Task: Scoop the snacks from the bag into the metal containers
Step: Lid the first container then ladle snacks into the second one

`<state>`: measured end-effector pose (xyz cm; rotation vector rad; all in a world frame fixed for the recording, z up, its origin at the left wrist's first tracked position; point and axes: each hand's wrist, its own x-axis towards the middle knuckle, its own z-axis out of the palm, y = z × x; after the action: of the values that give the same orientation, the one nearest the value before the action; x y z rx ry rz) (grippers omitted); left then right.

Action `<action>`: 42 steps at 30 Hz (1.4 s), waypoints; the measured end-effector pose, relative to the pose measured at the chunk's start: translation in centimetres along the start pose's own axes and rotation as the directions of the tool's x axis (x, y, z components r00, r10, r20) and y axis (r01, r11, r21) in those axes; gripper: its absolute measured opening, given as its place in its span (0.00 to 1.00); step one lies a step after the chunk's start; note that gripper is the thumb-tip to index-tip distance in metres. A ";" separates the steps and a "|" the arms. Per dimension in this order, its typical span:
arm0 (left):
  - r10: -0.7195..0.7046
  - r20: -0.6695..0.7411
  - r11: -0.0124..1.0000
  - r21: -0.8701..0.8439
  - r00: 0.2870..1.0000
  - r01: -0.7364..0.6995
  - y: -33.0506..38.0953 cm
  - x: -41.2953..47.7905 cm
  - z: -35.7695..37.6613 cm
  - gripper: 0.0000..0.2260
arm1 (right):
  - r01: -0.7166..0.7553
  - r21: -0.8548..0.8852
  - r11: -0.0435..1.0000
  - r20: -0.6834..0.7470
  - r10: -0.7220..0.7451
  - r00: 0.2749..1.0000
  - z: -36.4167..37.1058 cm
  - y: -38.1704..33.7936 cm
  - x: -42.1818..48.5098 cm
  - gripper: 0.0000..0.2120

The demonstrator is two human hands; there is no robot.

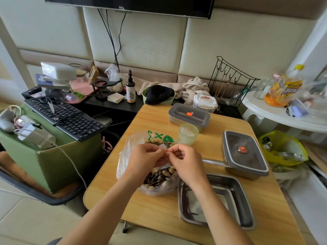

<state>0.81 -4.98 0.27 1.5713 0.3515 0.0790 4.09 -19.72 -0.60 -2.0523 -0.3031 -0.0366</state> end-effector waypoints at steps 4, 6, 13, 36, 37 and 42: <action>0.012 -0.019 0.999 0.034 1.000 -0.012 0.0 -0.2 0.3 0.04 | 0.009 -0.072 0.997 -0.020 -0.010 1.000 0.1 0.0 -0.1 0.04; 0.018 -0.036 0.998 0.065 0.999 -0.015 -0.1 -0.3 0.5 0.03 | -0.016 -0.088 0.996 -0.019 0.014 1.000 0.3 -0.1 -0.2 0.06; 0.011 -0.037 0.993 0.119 0.999 -0.006 -0.4 0.2 0.6 0.03 | -0.127 -0.043 0.991 -0.040 0.125 0.991 0.3 -0.6 -0.3 0.07; 0.222 -0.005 0.879 0.434 0.975 -0.198 0.3 0.1 -0.6 0.05 | 0.150 -0.134 0.980 0.056 -0.144 0.988 -0.2 -0.7 0.3 0.03; 0.239 0.016 0.865 0.451 0.971 -0.220 0.2 0.1 -0.6 0.05 | 0.155 -0.149 0.977 0.057 -0.148 0.987 -0.4 -0.5 0.4 0.04; 0.263 0.077 0.851 0.452 0.962 -0.269 0.2 0.1 -0.5 0.04 | 0.223 -0.190 0.956 0.051 -0.217 0.975 -0.6 -0.3 0.4 0.06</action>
<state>0.78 -4.43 0.51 2.0872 0.1414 0.2142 4.44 -20.05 0.03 -2.2047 -0.5657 -0.1792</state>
